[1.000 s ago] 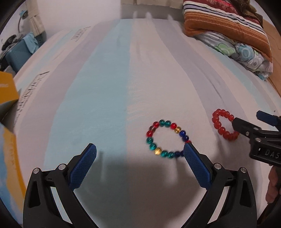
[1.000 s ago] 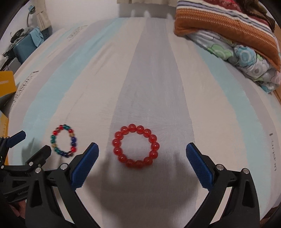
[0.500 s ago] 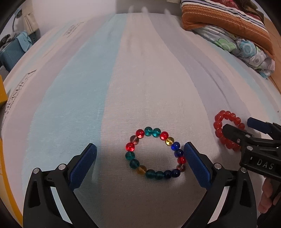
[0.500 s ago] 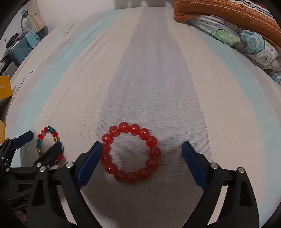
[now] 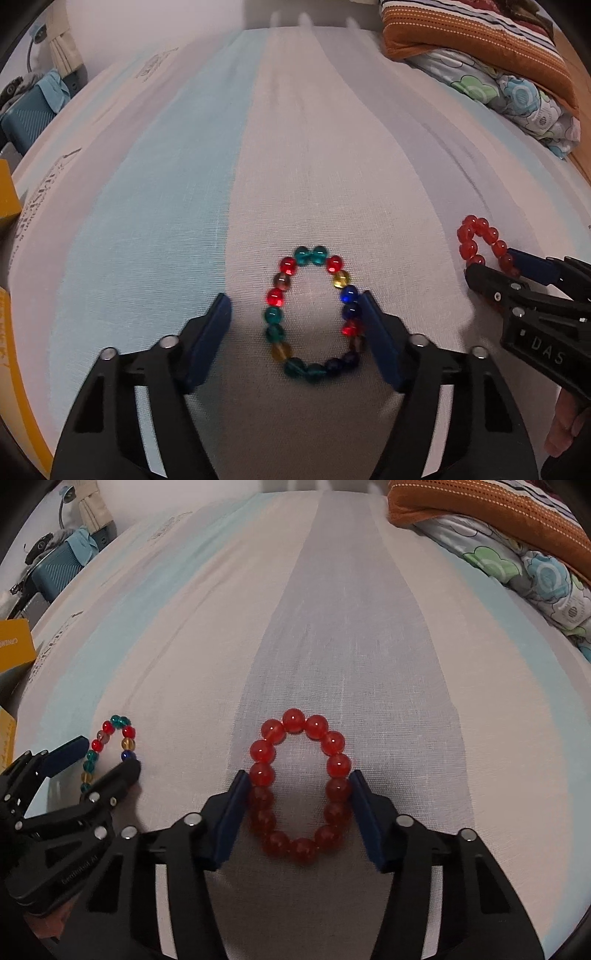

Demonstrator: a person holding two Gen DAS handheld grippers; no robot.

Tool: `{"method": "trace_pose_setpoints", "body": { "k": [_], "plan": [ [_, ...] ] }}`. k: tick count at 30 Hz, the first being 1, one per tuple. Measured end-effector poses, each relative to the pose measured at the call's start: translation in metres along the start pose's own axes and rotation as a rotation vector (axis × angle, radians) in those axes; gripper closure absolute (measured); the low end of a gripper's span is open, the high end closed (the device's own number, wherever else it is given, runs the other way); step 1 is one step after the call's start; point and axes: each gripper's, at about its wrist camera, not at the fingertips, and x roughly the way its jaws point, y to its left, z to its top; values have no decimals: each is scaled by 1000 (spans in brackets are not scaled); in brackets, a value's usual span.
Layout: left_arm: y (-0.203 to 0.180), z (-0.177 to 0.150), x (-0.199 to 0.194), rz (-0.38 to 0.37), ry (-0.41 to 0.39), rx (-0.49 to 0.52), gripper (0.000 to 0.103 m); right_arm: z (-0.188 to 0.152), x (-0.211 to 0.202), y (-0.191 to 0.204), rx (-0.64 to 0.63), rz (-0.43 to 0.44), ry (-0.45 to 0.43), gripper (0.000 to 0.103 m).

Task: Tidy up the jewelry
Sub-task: 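Grasp multicolour bead bracelet with left tool while right tool grasps red bead bracelet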

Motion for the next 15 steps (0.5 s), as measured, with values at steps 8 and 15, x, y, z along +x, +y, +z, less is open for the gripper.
{"method": "trace_pose_setpoints", "body": {
  "k": [8,15],
  "plan": [
    [0,2,-8,-24,-4,29,89,0,-5,0,-9,12,-17,78],
    [-1,-1,-19,-51,-20,53,94,-2,-13,-3,4,16,-39,81]
  ]
}}
